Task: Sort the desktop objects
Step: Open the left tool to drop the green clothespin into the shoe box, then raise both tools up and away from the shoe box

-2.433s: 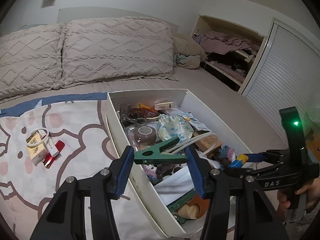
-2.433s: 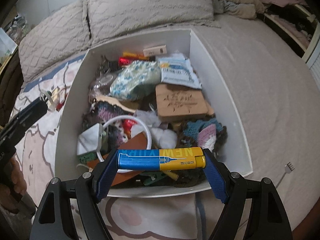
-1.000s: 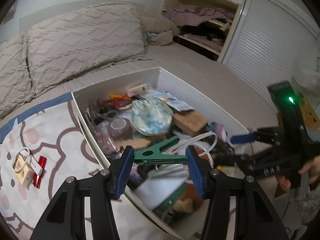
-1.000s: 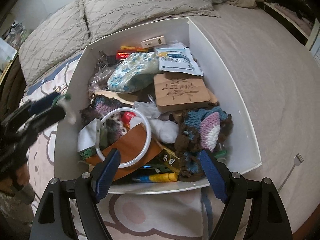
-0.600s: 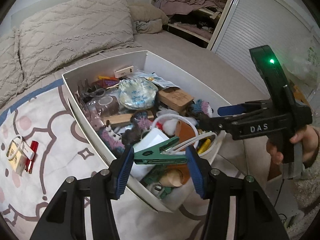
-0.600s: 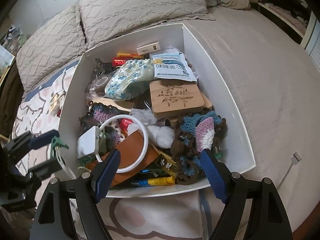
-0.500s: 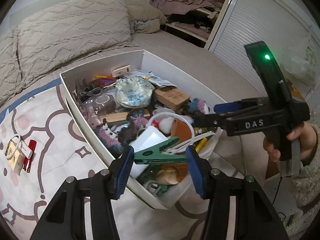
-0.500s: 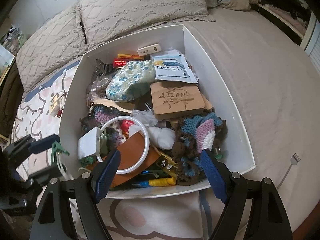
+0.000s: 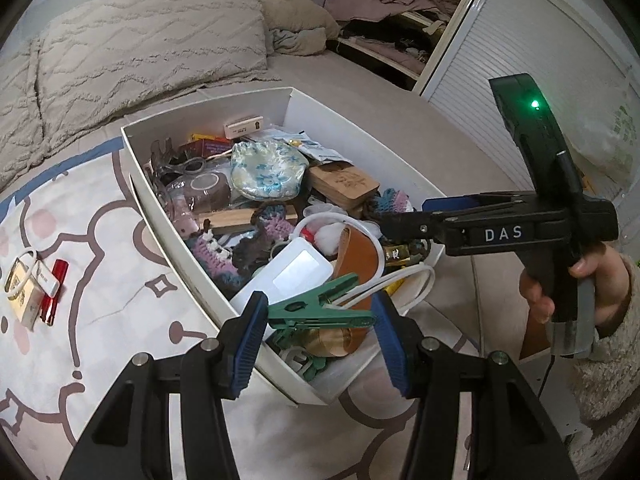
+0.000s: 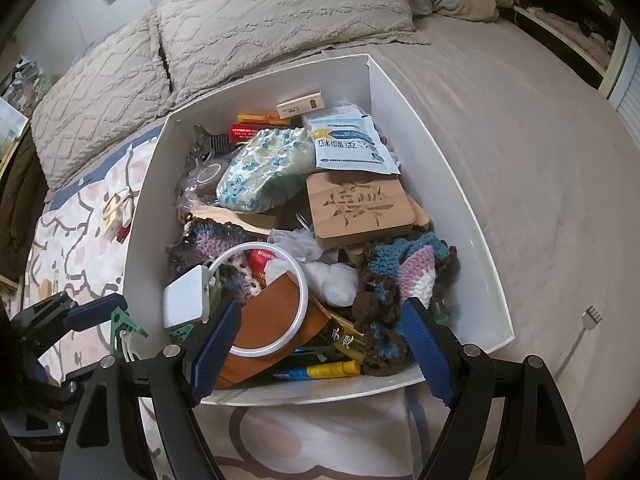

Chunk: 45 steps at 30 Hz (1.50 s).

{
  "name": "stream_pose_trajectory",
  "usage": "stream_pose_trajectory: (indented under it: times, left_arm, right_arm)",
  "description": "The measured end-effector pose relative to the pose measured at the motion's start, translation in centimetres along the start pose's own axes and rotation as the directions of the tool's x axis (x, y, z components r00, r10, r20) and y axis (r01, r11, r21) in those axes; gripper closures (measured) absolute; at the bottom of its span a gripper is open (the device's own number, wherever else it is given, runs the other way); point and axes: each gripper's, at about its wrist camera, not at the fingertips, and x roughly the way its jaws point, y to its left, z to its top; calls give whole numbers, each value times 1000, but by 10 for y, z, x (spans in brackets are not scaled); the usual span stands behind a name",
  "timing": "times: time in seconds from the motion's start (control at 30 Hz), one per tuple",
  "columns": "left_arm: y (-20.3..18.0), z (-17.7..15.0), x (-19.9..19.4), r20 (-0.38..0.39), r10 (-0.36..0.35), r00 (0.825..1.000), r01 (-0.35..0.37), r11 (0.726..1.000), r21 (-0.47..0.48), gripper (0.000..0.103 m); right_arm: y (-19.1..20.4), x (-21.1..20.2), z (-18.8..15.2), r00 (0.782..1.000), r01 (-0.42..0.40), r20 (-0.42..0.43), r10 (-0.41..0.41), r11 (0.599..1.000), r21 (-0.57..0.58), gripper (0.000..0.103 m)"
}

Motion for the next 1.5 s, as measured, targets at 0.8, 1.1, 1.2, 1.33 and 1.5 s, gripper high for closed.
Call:
stream_pose_trajectory:
  times: [0.8, 1.1, 1.2, 1.33, 1.5]
  left_arm:
    - [2, -1, -14, 21, 39, 999, -38, 999, -36, 23]
    - [5, -1, -22, 46, 50, 998, -48, 998, -48, 23]
    - [7, -1, -25, 57, 60, 997, -57, 997, -54, 23]
    - [13, -1, -26, 63, 79, 995, -75, 995, -64, 23]
    - [18, -2, -25, 66, 89, 994, -83, 993, -79, 21]
  right_arm:
    - [11, -12, 1, 1000, -1, 20, 1, 1000, 12, 21]
    - [11, -26, -5, 994, -38, 108, 30, 997, 69, 21]
    - [13, -28, -7, 989, -28, 145, 17, 997, 77, 21]
    - [18, -33, -14, 981, 13, 194, -26, 998, 66, 0]
    - [19, -40, -26, 964, 80, 249, -89, 996, 49, 0]
